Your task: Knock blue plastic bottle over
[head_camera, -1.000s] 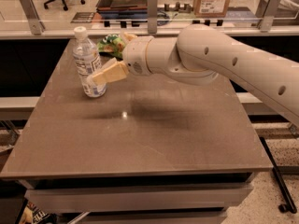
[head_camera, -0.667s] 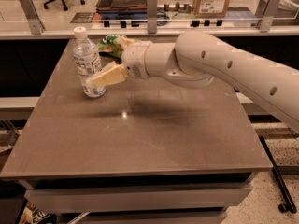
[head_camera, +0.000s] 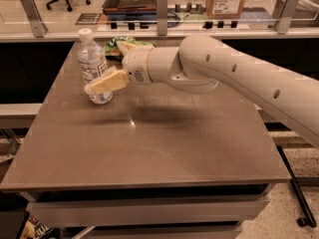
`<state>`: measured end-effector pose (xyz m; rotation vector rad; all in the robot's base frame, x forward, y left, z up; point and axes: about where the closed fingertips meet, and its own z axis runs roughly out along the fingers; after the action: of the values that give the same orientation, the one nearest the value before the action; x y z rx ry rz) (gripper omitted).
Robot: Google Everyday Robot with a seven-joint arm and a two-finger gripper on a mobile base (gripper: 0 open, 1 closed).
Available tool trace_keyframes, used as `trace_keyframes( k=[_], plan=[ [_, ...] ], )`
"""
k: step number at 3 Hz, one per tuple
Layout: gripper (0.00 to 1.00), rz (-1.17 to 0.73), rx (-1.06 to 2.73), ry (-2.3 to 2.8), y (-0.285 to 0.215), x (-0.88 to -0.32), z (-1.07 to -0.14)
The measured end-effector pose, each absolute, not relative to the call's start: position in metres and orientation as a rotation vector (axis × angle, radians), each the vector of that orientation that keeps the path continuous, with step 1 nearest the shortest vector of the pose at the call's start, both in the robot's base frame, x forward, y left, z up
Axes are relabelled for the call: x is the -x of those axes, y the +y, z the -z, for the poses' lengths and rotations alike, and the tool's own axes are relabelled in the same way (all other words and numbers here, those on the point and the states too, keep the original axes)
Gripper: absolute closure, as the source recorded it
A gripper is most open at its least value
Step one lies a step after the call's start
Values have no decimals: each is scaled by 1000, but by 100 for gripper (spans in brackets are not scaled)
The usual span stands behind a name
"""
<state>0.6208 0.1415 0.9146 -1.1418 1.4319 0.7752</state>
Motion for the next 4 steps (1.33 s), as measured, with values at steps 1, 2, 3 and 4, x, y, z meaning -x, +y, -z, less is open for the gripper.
trace_keyframes(
  k=[1, 2, 3, 4],
  plan=[
    [19, -801, 1159, 1418, 154, -620, -912],
    [41, -802, 1161, 1416, 156, -619, -913],
    [65, -805, 1165, 1413, 158, -618, -914],
    [89, -807, 1168, 1410, 161, -616, -915]
  ],
)
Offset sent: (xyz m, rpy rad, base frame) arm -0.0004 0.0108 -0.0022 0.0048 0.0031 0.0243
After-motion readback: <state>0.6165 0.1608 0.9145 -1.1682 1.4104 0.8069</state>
